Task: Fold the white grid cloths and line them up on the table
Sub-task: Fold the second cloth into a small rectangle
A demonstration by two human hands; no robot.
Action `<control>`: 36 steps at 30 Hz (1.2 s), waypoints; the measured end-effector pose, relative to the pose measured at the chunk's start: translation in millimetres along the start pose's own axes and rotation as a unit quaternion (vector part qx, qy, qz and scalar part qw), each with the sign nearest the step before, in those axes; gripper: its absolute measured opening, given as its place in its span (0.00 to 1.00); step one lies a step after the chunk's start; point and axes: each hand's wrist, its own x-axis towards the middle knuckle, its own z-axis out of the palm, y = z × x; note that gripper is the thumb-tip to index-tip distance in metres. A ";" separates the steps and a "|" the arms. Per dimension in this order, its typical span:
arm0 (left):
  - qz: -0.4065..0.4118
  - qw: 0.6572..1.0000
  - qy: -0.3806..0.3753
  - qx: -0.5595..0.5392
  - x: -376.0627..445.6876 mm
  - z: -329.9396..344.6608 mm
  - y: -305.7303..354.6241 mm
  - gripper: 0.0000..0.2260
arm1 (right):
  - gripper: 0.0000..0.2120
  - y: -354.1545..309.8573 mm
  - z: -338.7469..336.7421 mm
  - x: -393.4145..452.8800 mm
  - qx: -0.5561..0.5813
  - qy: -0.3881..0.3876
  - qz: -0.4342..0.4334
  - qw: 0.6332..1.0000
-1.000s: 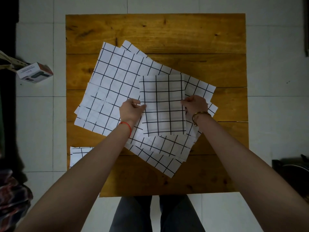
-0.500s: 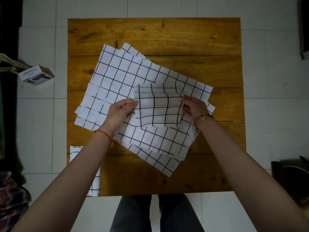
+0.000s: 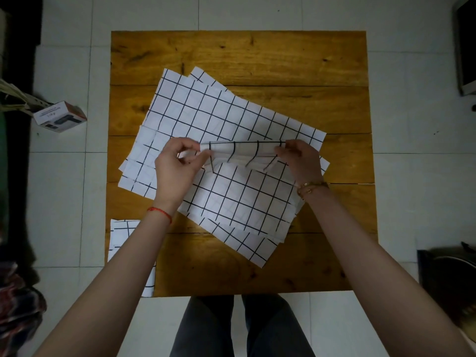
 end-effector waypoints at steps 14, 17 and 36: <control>-0.115 0.978 -0.036 -0.171 -1.8 0.5 14.8 0.05 | 0.12 -18.6 -0.5 -6.6 0.029 0.013 -0.047 0.998; -0.156 0.975 -0.062 -0.146 -2.7 4.9 0.3 0.15 | 0.04 -6.5 3.7 -0.6 -0.003 0.008 -0.047 0.999; -0.092 0.980 -0.141 0.102 -9.5 17.1 -61.9 0.28 | 0.11 44.2 26.7 -3.5 -0.210 0.032 -0.012 0.977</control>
